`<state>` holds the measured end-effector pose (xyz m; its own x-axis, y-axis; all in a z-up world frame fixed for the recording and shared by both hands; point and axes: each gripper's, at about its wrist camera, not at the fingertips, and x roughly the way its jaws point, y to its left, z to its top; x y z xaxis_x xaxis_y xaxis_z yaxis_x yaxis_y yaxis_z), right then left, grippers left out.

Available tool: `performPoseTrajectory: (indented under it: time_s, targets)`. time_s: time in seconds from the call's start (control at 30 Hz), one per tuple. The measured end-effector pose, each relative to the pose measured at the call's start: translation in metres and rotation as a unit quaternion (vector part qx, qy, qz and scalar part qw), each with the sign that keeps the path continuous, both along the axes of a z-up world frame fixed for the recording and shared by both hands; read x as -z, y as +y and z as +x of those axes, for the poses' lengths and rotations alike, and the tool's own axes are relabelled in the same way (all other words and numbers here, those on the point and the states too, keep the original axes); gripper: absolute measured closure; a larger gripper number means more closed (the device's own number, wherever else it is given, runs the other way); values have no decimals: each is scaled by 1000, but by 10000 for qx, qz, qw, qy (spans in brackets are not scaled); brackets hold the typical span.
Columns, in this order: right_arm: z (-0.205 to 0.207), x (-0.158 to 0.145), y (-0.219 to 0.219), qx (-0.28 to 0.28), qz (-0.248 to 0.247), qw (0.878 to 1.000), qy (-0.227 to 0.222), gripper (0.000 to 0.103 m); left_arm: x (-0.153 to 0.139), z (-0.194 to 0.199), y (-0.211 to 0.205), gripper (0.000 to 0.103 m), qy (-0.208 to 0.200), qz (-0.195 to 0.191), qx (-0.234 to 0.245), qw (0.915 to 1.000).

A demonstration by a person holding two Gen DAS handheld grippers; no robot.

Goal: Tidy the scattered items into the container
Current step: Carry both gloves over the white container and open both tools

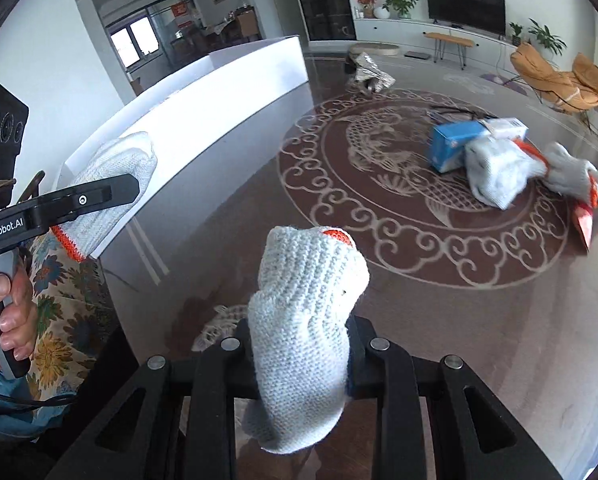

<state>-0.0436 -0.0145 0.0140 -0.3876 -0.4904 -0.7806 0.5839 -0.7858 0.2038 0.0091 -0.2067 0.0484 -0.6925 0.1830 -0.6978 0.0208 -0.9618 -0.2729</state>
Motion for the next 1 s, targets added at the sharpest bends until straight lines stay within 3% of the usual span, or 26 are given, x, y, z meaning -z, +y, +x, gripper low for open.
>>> performPoseTrajectory:
  time_s: [0.13, 0.27, 0.37, 0.5, 0.57, 0.6, 0.67, 0.7, 0.73, 0.83, 1.0]
  targets:
    - [-11, -53, -106, -964, -374, 9940, 358, 76, -27, 6, -90, 73, 142, -359, -1008, 9942]
    - [-28, -97, -210, -1588, -734, 9827, 610, 75, -20, -6, -167, 73, -169, -234, -1615, 9865]
    - [-47, -101, -282, -1953, -680, 9772, 484, 75, -3, -17, -205, 73, -560, -234, -1889, 9801]
    - [-66, -77, -349, -2281, -261, 9732, 135, 75, 21, -30, -233, 70, -1060, -183, -2047, 9729]
    - [-74, -62, -369, -2355, -27, 9718, -113, 71, 30, -35, -241, 62, -1230, -120, -2107, 9697]
    - [-78, -53, -377, -2293, 145, 9730, -224, 70, 36, -39, -243, 53, -1341, -98, -2146, 9674]
    - [-86, -39, -385, -2192, 389, 9739, -450, 58, 41, -44, -244, 48, -1410, -125, -2175, 9657]
    - [-87, -35, -388, -2154, 460, 9741, -502, 47, 42, -45, -244, 47, -1419, -180, -2213, 9647]
    - [-90, -33, -389, -2108, 508, 9748, -522, 43, 42, -45, -243, 46, -1414, -185, -2241, 9641]
    - [-97, -34, -385, -1982, 459, 9776, -544, 42, 39, -44, -242, 40, -1295, -134, -2322, 9639]
    - [-106, -60, -342, -1548, 17, 9878, -160, 42, 10, -37, -213, 39, -826, -522, -2303, 9682]
